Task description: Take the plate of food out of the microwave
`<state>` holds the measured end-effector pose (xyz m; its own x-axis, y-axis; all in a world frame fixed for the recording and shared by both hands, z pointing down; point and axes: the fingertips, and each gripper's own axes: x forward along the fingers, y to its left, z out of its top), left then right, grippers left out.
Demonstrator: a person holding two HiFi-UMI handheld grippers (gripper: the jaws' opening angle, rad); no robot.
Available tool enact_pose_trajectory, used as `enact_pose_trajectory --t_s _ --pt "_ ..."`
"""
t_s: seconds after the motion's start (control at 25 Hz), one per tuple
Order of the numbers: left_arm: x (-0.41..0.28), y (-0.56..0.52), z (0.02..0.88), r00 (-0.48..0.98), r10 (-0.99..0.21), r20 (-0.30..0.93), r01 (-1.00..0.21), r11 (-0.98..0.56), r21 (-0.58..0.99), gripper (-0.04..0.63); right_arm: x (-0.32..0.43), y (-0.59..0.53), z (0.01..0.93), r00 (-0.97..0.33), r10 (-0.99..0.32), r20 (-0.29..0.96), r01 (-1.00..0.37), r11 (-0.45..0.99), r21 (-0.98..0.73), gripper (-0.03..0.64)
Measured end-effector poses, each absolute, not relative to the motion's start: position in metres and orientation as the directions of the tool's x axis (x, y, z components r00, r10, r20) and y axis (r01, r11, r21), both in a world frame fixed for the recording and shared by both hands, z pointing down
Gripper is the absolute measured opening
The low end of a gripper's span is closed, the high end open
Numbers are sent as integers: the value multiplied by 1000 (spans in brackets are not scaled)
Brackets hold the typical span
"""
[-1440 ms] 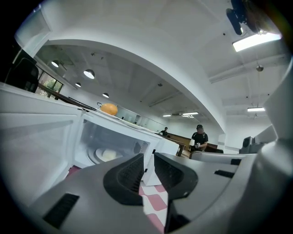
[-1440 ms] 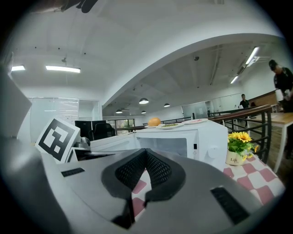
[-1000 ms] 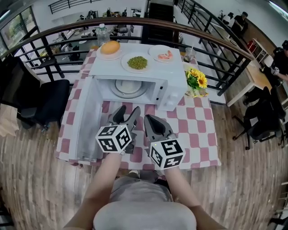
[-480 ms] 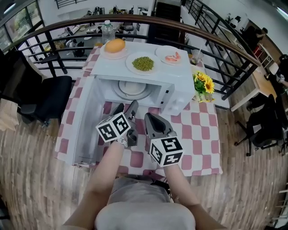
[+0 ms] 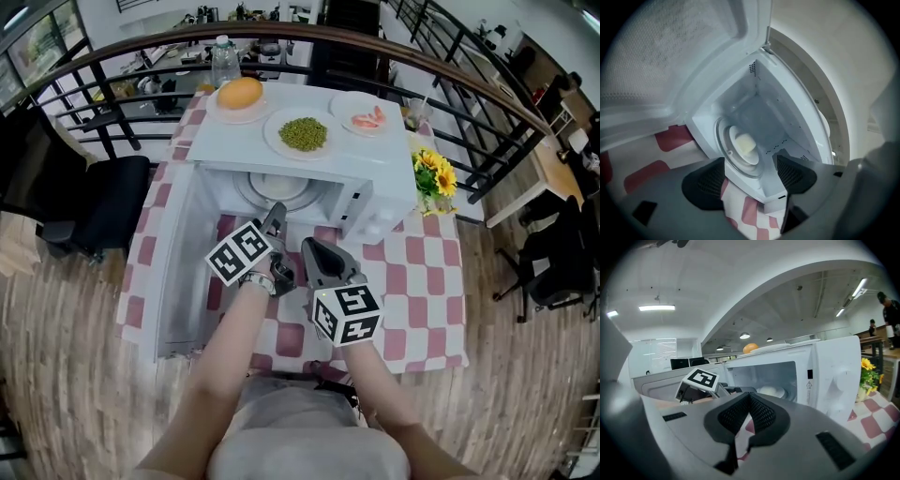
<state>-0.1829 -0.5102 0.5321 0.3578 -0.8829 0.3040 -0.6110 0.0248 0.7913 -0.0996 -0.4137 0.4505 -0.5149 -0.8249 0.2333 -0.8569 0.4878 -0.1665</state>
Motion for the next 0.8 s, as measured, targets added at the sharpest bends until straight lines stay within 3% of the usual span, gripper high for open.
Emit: enact_pose_trajectory --t_s 0.44,0.8 --pt "-187 -534 576 334 -837 434 -459 258 850 334 -91 -428 465 -503 -820 275 -864 473 -171 23" --pt "-186 -550 600 299 -777 554 -431 407 805 336 -79 -441 477 -491 -815 307 -871 451 -197 24"
